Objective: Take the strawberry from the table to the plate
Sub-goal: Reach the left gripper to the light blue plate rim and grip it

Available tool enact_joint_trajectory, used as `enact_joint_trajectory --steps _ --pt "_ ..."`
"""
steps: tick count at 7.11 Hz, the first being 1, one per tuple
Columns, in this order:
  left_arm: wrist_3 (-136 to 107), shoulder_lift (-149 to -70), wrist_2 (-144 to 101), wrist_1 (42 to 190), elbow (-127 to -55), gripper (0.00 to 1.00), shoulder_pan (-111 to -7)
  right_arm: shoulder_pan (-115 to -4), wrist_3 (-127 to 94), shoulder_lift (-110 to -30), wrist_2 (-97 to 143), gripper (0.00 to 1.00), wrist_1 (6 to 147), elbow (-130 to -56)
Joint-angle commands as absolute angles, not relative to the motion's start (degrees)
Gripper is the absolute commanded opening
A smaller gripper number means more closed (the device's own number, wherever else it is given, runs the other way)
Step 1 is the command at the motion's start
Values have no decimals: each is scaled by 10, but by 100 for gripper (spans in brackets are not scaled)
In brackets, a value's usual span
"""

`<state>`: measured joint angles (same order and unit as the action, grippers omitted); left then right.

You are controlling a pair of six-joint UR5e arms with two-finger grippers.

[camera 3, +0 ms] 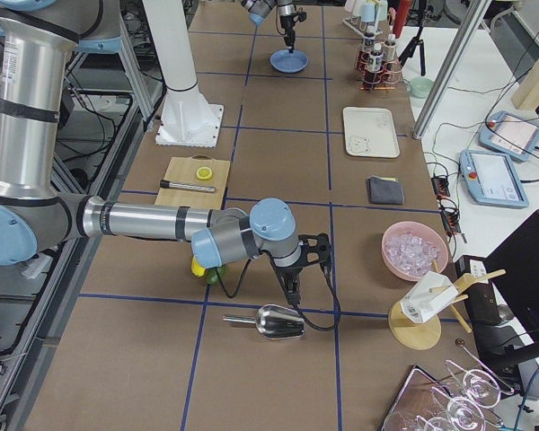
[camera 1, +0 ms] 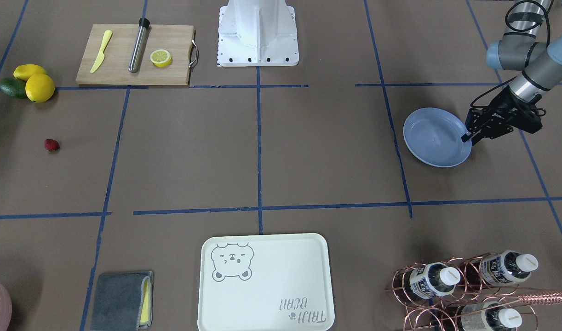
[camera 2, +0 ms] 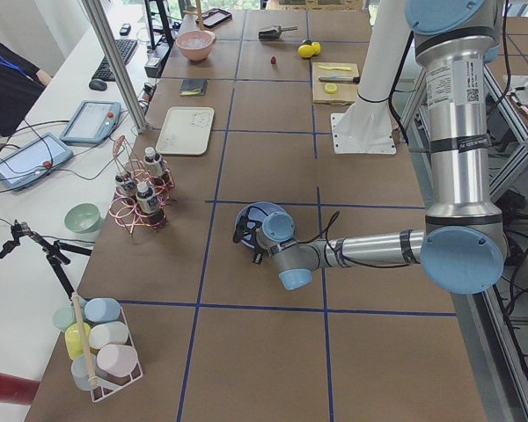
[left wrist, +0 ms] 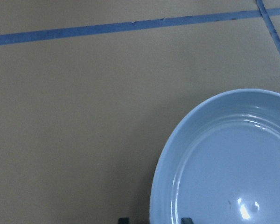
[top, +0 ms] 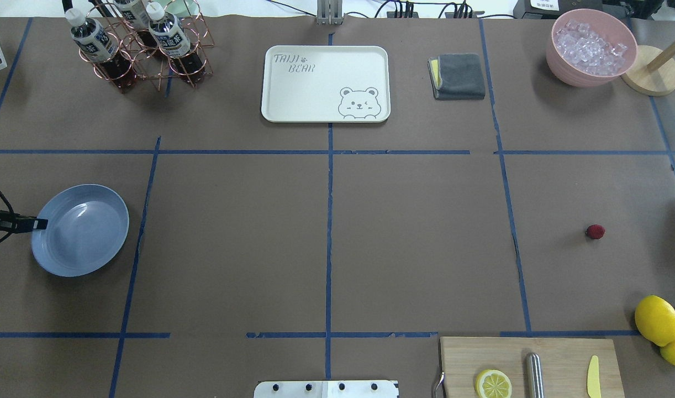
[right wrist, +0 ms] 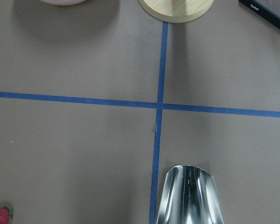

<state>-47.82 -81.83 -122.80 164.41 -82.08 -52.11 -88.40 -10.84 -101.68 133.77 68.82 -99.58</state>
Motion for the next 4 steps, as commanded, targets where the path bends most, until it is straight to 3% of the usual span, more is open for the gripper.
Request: enact_joint_trajectory --steps 1,4 --pt "-480 -818 -1229 1645 -837 0 -521 -884 -108 -1017 1338 100 688 -996" --pt "-559 -837 -1252 1481 -1021 0 -504 -884 -109 -1018 1339 100 688 -997"
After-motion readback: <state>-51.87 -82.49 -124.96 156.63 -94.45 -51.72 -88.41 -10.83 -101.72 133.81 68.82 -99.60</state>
